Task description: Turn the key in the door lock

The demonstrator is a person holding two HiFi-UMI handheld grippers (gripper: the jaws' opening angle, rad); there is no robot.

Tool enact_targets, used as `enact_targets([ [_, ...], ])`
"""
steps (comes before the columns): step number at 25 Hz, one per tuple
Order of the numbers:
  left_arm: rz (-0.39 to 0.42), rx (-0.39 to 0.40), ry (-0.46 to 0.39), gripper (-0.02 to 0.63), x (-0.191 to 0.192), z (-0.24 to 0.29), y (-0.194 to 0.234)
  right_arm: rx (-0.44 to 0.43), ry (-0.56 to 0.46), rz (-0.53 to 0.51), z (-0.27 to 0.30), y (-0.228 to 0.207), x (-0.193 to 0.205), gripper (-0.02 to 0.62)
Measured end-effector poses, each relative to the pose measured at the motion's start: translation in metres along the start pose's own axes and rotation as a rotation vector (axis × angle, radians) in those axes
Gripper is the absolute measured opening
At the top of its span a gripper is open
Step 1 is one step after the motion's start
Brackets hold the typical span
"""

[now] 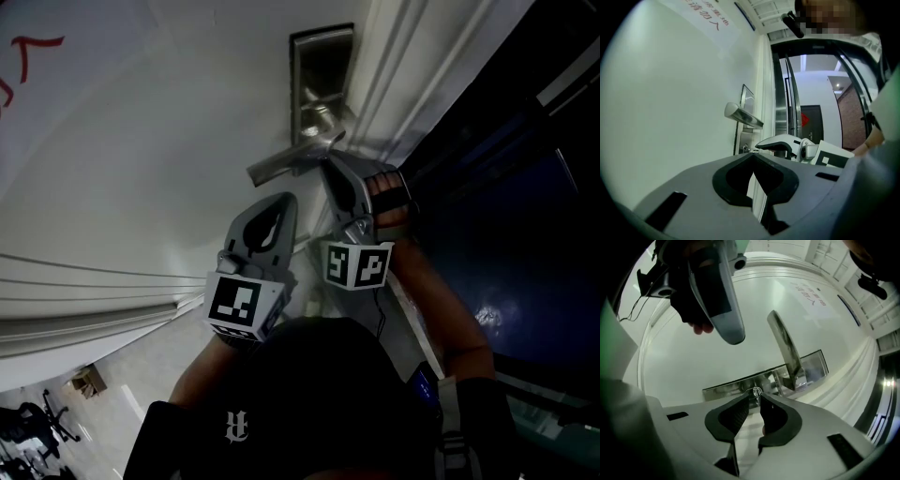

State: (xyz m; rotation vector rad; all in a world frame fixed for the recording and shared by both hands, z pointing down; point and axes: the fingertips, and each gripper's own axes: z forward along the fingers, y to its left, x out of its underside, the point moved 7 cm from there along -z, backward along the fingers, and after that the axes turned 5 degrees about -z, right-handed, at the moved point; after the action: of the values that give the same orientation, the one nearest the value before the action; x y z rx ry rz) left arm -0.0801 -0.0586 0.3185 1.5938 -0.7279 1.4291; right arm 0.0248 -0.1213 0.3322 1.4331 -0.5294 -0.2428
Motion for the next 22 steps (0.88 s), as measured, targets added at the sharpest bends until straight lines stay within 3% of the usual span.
enact_targets([
  [5,-0.011,0.002,0.003,0.006,0.001,0.001,0.004,0.04,0.022,-0.122,0.01,0.004,0.001,0.055],
  [10,-0.015,0.004,0.005,0.006,0.001,0.001,0.006,0.057,0.031,-0.09,0.016,0.002,0.002,0.028],
  [14,-0.009,0.001,0.002,0.006,0.0,0.0,0.008,0.026,0.023,0.085,0.017,-0.003,0.001,0.021],
  [22,0.009,0.005,0.009,0.006,0.002,0.001,0.01,-0.059,0.009,0.621,0.018,-0.012,0.007,0.021],
])
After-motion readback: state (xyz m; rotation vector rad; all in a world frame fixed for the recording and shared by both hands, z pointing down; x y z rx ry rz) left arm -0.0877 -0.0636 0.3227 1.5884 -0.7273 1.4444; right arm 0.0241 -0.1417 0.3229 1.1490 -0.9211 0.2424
